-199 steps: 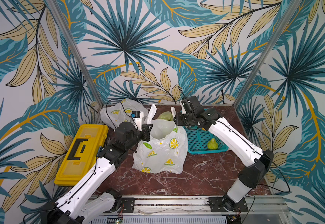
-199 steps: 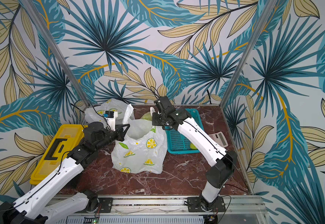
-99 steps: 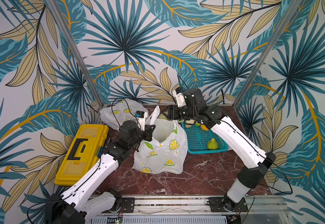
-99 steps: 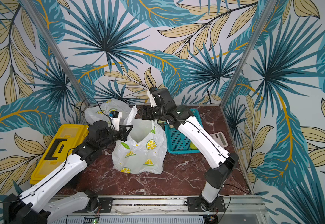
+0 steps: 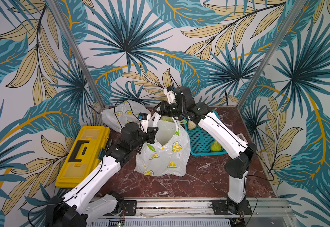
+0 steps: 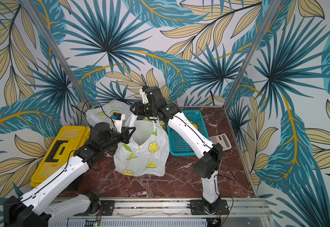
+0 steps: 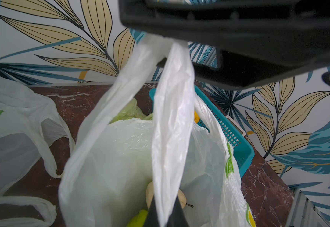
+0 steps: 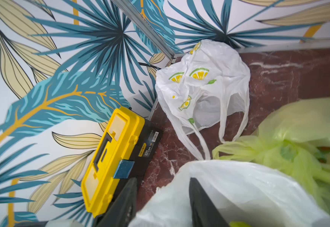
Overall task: Place the pears into plastic bags & tie knots
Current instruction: Tie the plastic bag at the center of the board.
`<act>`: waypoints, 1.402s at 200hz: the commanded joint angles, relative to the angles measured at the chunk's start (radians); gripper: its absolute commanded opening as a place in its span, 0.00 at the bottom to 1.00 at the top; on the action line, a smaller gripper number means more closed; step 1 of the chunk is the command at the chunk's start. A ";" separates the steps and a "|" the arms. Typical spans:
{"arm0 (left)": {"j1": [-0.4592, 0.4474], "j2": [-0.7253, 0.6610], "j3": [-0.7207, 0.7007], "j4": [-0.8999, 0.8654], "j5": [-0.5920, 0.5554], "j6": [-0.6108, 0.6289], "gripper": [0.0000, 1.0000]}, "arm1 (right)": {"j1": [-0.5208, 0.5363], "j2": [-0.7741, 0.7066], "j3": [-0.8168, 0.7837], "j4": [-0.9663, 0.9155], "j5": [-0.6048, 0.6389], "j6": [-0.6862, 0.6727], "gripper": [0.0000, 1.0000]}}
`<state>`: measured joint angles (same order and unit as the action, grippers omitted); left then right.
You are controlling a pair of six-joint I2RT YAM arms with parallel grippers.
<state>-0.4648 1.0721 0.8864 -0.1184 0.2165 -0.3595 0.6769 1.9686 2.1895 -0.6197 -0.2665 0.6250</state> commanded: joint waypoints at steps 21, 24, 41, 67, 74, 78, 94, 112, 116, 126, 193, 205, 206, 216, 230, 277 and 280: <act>0.008 -0.103 -0.080 0.005 -0.050 0.042 0.30 | 0.009 -0.035 0.078 0.014 -0.065 -0.010 0.12; 0.008 -0.114 -0.081 -0.002 -0.051 0.047 0.34 | 0.010 -0.034 0.088 0.005 -0.070 -0.013 0.12; 0.007 -0.174 -0.058 -0.089 -0.068 0.082 0.57 | 0.018 -0.033 0.115 -0.034 -0.096 -0.030 0.10; 0.008 -0.220 0.042 -0.265 -0.073 0.161 0.80 | 0.021 -0.043 0.118 -0.052 -0.120 -0.044 0.10; 0.009 -0.219 0.068 -0.291 -0.080 0.177 0.86 | 0.021 -0.046 0.118 -0.055 -0.124 -0.047 0.10; 0.009 -0.217 0.084 -0.302 -0.081 0.188 0.89 | 0.021 -0.047 0.118 -0.056 -0.125 -0.048 0.10; 0.032 -0.201 0.129 -0.331 -0.063 0.255 0.96 | 0.023 -0.050 0.118 -0.060 -0.136 -0.051 0.10; 0.093 -0.167 0.184 -0.348 0.049 0.321 0.98 | 0.026 -0.050 0.118 -0.064 -0.153 -0.052 0.10; 0.106 -0.158 0.190 -0.347 0.085 0.334 0.98 | 0.027 -0.050 0.118 -0.063 -0.159 -0.053 0.10; 0.131 -0.131 0.203 -0.337 0.151 0.373 0.98 | 0.030 -0.051 0.118 -0.059 -0.175 -0.049 0.10; 0.161 -0.030 0.177 -0.056 0.443 0.492 0.94 | 0.037 -0.063 0.114 -0.028 -0.325 -0.006 0.10; 0.185 -0.022 0.160 -0.021 0.508 0.473 0.90 | 0.037 -0.069 0.109 -0.021 -0.338 0.000 0.10; 0.186 -0.021 0.159 -0.017 0.511 0.471 0.89 | 0.037 -0.070 0.110 -0.020 -0.339 0.000 0.10; 0.201 -0.014 0.143 0.011 0.567 0.448 0.85 | 0.036 -0.074 0.101 -0.004 -0.356 0.011 0.10; 0.211 -0.007 0.125 0.033 0.628 0.433 0.79 | 0.035 -0.073 0.095 0.019 -0.375 0.027 0.10; 0.227 0.006 0.090 0.060 0.706 0.410 0.51 | 0.033 -0.059 0.088 0.070 -0.411 0.065 0.09; 0.228 0.008 0.089 0.061 0.706 0.410 0.49 | 0.032 -0.059 0.087 0.072 -0.411 0.066 0.09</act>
<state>-0.2523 1.0702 0.9882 -0.1135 0.8474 0.0620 0.7078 1.9366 2.2936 -0.6174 -0.6350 0.6613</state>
